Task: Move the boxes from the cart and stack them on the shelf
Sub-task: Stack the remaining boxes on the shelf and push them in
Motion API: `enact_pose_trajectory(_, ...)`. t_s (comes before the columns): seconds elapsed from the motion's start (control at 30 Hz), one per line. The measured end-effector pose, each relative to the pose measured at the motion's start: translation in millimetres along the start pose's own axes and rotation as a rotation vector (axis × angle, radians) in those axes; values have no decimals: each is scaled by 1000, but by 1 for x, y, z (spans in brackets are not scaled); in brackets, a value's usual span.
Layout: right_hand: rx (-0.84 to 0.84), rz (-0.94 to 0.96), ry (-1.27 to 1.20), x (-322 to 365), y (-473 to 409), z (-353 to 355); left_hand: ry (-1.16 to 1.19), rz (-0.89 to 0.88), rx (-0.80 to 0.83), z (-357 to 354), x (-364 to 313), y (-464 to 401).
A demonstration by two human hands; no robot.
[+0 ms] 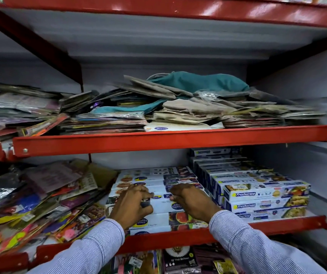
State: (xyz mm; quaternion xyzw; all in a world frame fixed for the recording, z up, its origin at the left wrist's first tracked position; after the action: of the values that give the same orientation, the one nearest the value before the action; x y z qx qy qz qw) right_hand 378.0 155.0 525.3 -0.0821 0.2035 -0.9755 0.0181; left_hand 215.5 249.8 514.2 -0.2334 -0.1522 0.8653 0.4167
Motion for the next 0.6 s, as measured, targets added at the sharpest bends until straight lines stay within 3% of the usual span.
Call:
enact_pose_trajectory(0.37, 2, 28, -40, -7, 1, -4, -92, -14, -25, -7, 4, 5)
enact_pose_trajectory(0.6, -230, 21, 155, -3, 19, -30, -306, -69, -193, -14, 4, 28)
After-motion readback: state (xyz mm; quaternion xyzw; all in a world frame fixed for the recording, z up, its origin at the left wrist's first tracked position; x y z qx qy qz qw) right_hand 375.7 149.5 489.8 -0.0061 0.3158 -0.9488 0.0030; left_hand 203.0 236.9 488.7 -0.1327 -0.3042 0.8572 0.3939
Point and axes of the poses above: each hand's wrist, its own y-axis away from the middle knuckle, its own z-axis out of the back of the hand, x = y × z, the point moved 6 cm from there along -y, towards the middle knuckle, and after that the axes turned 2 degrees about z, right-handed, at the moved point
